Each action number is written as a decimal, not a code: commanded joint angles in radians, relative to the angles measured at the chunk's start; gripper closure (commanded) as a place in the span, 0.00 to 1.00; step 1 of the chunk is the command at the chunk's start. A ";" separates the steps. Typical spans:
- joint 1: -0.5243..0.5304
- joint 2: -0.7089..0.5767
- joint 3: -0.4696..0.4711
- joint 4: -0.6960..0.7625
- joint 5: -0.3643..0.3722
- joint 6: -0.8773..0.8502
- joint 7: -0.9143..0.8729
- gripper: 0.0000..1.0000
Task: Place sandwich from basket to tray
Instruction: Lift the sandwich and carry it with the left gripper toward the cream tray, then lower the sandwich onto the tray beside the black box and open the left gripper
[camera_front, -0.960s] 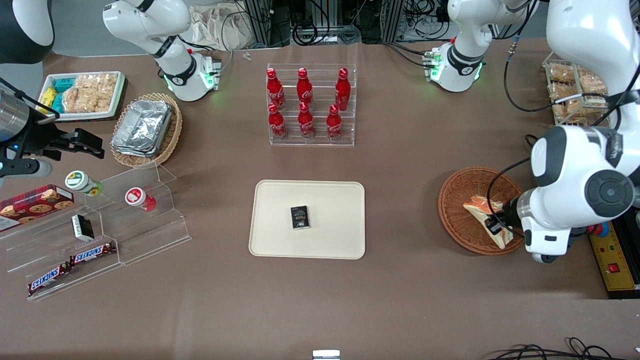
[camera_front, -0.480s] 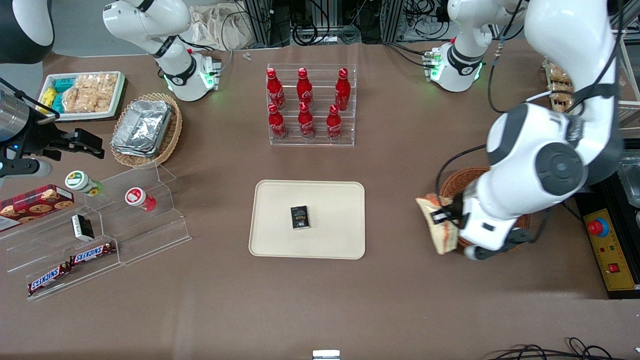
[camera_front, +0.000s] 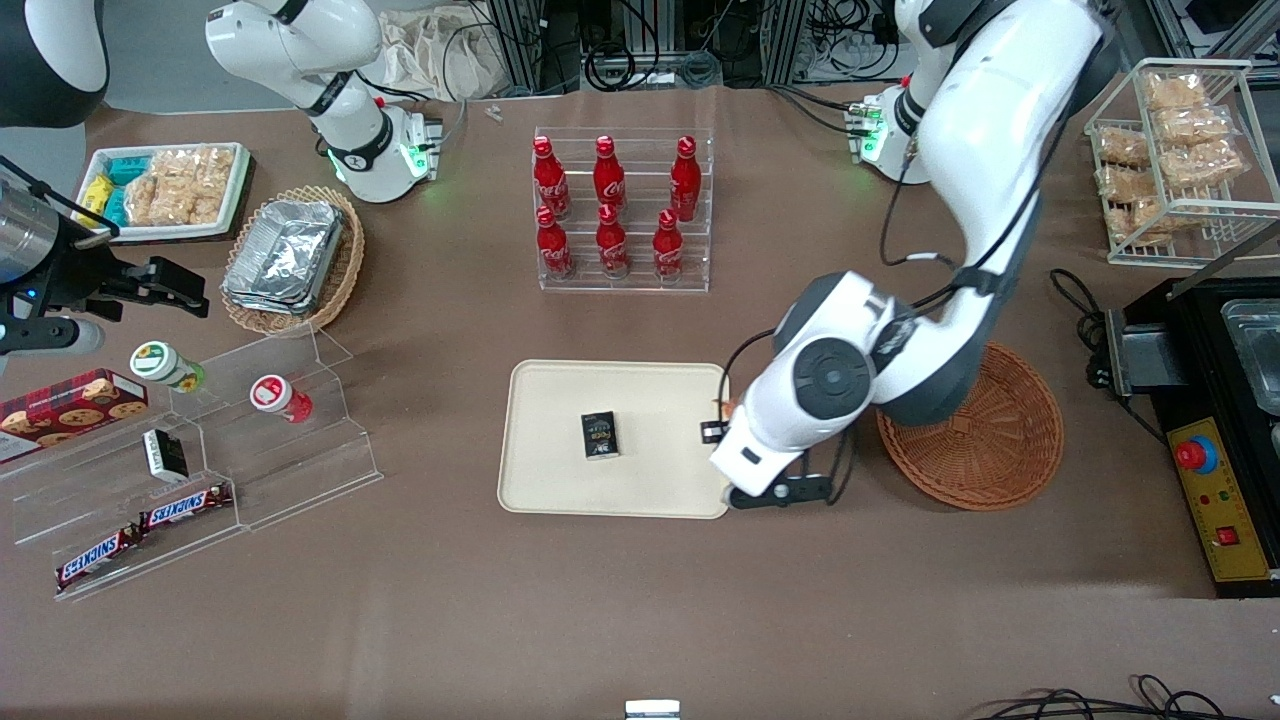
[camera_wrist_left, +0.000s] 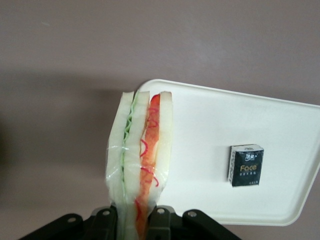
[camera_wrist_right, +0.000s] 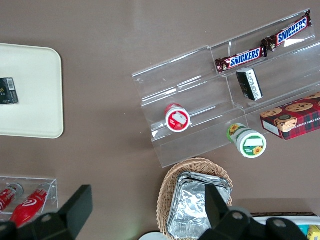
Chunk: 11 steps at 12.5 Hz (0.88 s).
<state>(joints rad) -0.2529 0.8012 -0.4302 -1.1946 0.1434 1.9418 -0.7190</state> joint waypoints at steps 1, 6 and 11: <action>-0.045 0.105 0.008 0.064 0.019 0.026 -0.007 1.00; -0.117 0.171 0.077 0.064 0.016 0.103 -0.016 0.01; -0.100 0.066 0.094 0.063 0.012 0.082 -0.051 0.00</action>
<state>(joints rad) -0.3475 0.9411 -0.3596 -1.1302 0.1473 2.0557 -0.7373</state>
